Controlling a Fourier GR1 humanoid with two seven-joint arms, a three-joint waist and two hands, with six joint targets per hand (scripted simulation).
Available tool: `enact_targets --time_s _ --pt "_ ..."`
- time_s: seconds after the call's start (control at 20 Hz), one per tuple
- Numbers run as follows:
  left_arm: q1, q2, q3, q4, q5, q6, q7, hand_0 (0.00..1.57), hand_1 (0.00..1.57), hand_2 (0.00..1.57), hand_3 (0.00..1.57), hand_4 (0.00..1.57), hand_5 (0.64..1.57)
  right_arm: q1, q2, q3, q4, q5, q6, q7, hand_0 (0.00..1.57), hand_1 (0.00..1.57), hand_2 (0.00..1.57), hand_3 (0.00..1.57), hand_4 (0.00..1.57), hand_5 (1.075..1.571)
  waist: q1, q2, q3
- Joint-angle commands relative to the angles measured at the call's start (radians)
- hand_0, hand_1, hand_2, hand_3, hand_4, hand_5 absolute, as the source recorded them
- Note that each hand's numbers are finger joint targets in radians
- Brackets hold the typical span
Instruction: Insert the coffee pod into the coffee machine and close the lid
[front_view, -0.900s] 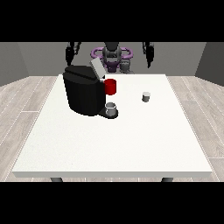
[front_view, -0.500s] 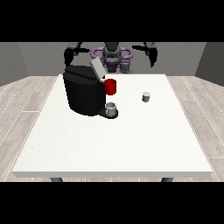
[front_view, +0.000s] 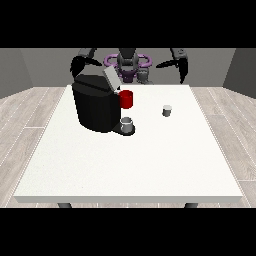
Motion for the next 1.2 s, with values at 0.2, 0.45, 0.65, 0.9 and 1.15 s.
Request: enact_targets --time_s 0.2,0.45,0.65,0.9,1.15 --pt "-0.199 0.098 0.075 0.206 0.002 -0.054 0.054 0.0 0.0 0.0 0.0 0.0 1.571 -0.037 0.028 0.049 0.01 -0.013 0.005 -0.064 0.0 0.0 0.0 0.0 0.23 1.571 -0.068 0.106 -0.0001" --pt "-0.236 0.104 0.093 0.381 -0.029 -0.054 -0.009 0.0 0.0 0.0 0.0 0.0 1.571 -0.085 0.004 0.041 -0.031 -0.024 0.007 0.013 0.0 0.0 0.0 0.0 0.28 1.571 -0.084 0.142 -0.0006" --pt "-0.28 0.136 0.093 0.495 -0.082 -0.043 -0.037 0.0 0.0 0.0 0.0 0.0 1.571 -0.087 -0.003 0.067 -0.057 0.003 -0.004 0.073 0.0 0.0 0.0 0.0 0.33 1.571 -0.097 0.145 -0.0007" --pt "-0.306 0.101 0.031 0.513 -0.15 -0.017 0.007 0.0 0.0 0.0 0.0 0.0 1.571 -0.161 -0.012 -0.003 0.062 -0.005 -0.038 0.073 0.0 0.0 0.0 0.0 0.39 1.571 -0.041 0.141 -0.0003" --pt "-0.341 0.106 0.001 0.585 -0.227 0.011 -0.029 0.0 0.0 0.37 0.0 0.0 1.571 -0.123 -0.017 0.028 0.073 0.008 -0.009 0.074 0.0 0.0 0.0 0.0 0.41 1.571 -0.075 0.136 -0.0002"
